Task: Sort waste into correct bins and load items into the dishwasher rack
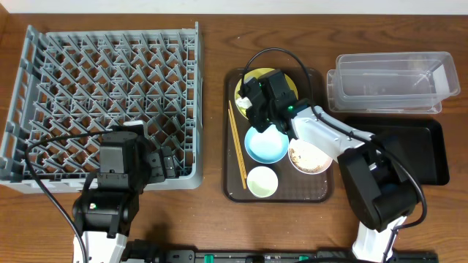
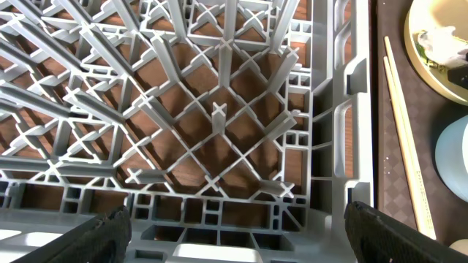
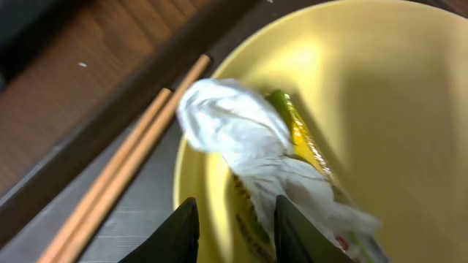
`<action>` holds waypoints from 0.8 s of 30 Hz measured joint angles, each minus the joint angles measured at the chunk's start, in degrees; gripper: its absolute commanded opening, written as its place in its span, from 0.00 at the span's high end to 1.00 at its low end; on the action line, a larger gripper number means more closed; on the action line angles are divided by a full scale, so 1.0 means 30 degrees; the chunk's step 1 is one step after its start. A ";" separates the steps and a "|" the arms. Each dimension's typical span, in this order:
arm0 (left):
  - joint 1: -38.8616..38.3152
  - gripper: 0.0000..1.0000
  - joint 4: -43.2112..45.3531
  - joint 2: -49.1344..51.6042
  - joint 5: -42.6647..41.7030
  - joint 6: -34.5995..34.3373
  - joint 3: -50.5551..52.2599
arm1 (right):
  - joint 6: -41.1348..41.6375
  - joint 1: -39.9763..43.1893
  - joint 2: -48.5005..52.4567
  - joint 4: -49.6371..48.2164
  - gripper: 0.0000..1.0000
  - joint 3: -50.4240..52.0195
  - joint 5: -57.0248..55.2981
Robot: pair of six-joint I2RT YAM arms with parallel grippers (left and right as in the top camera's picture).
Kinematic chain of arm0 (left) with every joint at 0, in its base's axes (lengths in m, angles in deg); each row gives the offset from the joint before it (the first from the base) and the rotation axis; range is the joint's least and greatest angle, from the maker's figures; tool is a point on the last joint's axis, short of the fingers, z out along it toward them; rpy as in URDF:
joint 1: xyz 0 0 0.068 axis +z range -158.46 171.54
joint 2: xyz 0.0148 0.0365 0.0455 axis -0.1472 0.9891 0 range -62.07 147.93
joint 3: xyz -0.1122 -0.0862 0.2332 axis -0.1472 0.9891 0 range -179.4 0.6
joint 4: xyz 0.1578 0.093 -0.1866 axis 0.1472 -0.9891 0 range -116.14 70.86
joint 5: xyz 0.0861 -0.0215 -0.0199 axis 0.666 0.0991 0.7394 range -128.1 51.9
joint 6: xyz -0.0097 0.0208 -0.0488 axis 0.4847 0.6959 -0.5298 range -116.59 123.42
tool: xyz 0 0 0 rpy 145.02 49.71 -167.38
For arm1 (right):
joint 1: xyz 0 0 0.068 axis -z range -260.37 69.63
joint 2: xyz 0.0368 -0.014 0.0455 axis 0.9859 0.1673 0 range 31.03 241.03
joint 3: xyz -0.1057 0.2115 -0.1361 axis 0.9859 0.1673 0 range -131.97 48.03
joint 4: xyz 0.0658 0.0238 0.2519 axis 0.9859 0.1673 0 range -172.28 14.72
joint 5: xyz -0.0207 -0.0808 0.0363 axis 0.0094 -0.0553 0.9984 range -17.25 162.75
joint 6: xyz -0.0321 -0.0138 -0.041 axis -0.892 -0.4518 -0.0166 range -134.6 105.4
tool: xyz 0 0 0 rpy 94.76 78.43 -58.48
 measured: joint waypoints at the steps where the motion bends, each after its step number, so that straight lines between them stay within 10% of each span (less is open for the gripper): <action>1: 0.0000 0.05 0.0007 0.0000 0.0000 0.0000 0.0000 | 0.0000 -0.0015 0.0000 -0.0022 0.68 0.0000 -0.0313; 4: 0.0000 0.05 0.0007 0.0000 0.0000 0.0000 0.0000 | 0.0153 -0.0015 0.0000 -0.0029 0.57 0.0000 -0.1188; 18: 0.0000 0.05 0.0015 0.0000 0.0000 -0.0007 0.0000 | 0.0204 -0.0022 0.0000 0.0197 0.67 -0.0007 -0.2375; 24: 0.0000 0.05 0.0022 0.0000 0.0000 0.0000 0.0000 | 0.0262 -0.0022 0.0000 -0.0131 0.93 -0.0007 -0.3242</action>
